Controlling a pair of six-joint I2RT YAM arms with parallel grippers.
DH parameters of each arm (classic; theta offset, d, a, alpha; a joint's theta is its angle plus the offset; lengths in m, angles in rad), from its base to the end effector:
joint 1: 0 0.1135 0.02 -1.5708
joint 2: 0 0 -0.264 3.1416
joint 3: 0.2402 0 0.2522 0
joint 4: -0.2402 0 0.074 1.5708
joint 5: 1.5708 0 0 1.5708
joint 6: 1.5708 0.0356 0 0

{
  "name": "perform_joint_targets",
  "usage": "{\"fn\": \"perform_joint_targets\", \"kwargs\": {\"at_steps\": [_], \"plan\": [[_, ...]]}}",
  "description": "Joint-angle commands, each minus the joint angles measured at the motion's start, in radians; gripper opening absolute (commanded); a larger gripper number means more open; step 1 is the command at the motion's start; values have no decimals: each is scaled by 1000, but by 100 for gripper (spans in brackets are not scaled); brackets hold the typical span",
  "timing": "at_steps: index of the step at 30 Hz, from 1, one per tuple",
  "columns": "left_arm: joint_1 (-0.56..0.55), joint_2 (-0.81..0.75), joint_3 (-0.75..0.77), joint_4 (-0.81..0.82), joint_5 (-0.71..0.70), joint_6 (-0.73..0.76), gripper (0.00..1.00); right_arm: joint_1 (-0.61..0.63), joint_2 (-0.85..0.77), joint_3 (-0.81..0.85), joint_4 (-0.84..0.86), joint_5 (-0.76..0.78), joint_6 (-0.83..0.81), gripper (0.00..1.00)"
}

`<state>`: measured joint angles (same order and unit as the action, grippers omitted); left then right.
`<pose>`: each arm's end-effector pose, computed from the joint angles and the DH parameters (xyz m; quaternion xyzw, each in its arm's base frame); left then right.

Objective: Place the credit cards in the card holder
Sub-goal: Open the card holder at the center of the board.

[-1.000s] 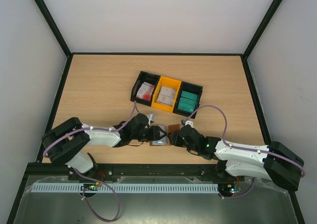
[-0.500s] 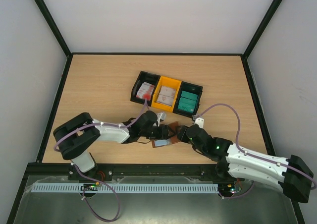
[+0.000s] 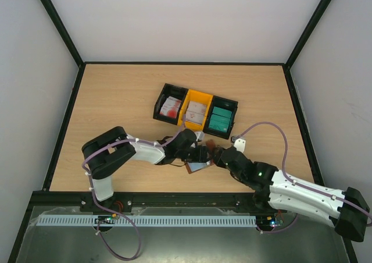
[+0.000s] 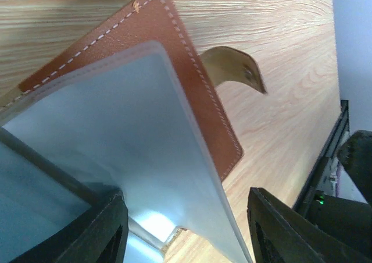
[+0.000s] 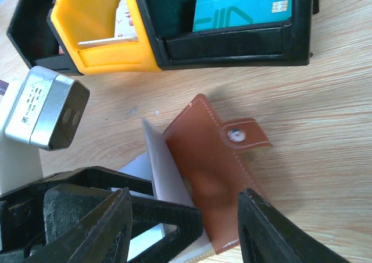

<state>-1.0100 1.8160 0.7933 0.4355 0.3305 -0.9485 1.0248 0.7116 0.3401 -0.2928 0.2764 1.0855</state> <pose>0.1777 -0.3047 0.1321 0.1044 0.8667 -0.4675 0.1394 0.0890 0.1277 0.1861 0.0873 0.8882 0.3162 0.3216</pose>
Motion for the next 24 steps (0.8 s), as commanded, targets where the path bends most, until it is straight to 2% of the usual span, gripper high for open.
{"fn": "perform_joint_targets", "kwargs": {"at_steps": [1,8,14,19,24], "plan": [[-13,48,15,-51,-78,40,58,-1,17,33,-52,52,7,50],[-19,44,24,-56,-92,55,59,-2,52,49,-60,68,-61,55],[-17,70,96,-170,-125,58,57,-1,107,59,-15,-97,-235,57],[-7,66,134,-187,-96,47,57,-2,46,-1,32,-167,-221,57],[-3,52,175,-203,-61,67,61,-2,11,-33,29,-123,-164,57]]}}
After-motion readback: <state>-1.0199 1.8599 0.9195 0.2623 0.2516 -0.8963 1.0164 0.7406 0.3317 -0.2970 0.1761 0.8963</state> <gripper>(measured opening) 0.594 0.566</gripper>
